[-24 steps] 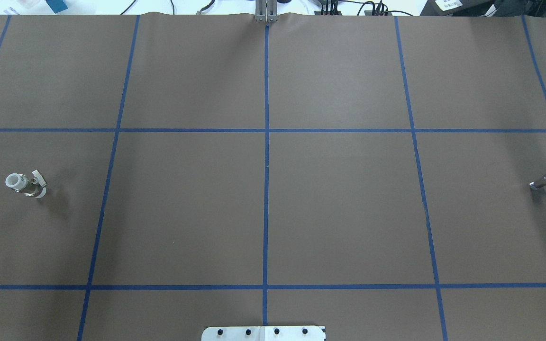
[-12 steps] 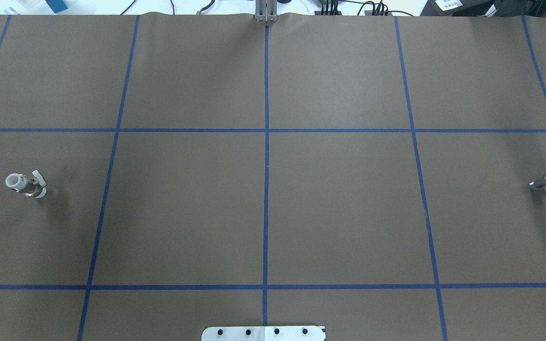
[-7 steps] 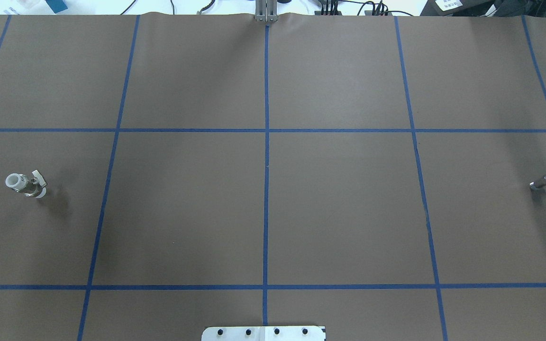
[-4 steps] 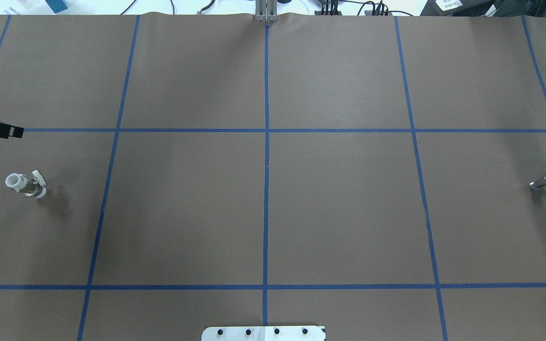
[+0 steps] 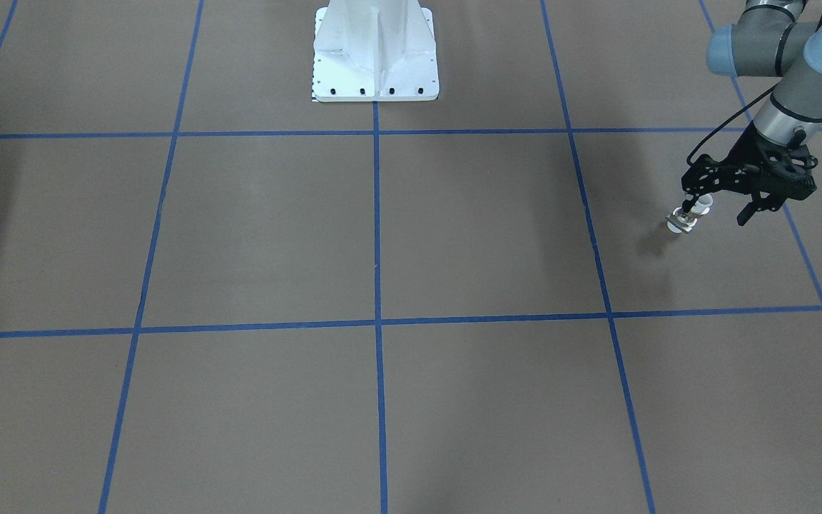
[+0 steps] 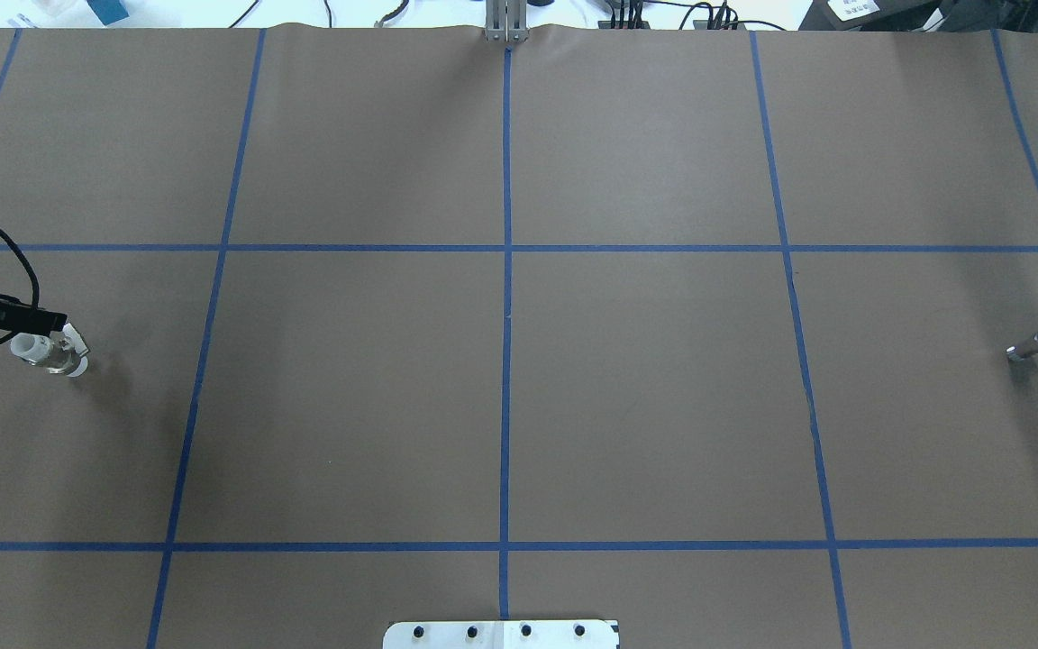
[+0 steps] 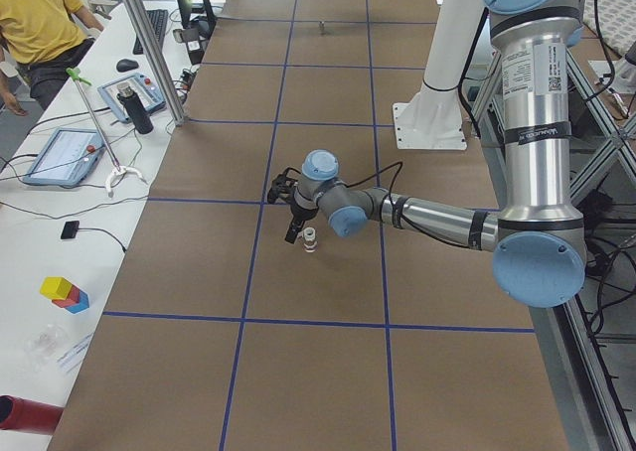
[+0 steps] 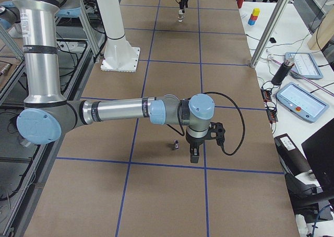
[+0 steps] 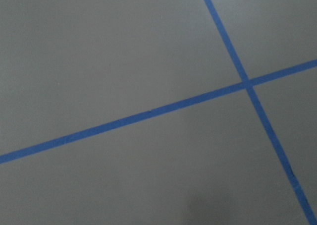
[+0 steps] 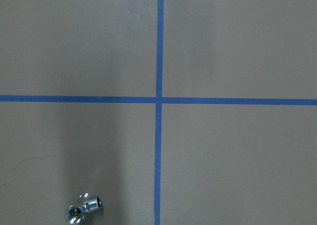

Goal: Assemble PPR valve and pipe with both arms
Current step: 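Lower the left gripper onto the white pipe piece and grasp it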

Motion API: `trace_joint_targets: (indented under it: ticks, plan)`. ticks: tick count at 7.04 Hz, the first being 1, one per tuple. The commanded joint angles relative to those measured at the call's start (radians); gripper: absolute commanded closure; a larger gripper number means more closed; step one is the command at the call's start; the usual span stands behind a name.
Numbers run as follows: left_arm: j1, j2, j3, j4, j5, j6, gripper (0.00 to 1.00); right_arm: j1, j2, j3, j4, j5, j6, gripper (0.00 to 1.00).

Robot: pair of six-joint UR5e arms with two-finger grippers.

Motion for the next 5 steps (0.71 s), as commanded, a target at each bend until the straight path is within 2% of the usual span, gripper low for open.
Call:
trace_joint_targets:
  ticks: [1, 4, 5]
  plan:
    - [0.03, 0.02, 0.0, 0.001, 0.003, 0.016, 0.0, 0.0, 0.0, 0.002, 0.0, 0.0, 0.0, 0.0]
    - [0.059, 0.02, 0.003, 0.001, 0.004, 0.017, 0.01, 0.0, 0.0, 0.006, 0.0, 0.0, 0.0, 0.0]
    - [0.059, 0.02, 0.005, 0.001, 0.004, 0.017, 0.11, 0.0, 0.0, 0.006, 0.0, 0.0, 0.0, 0.0]
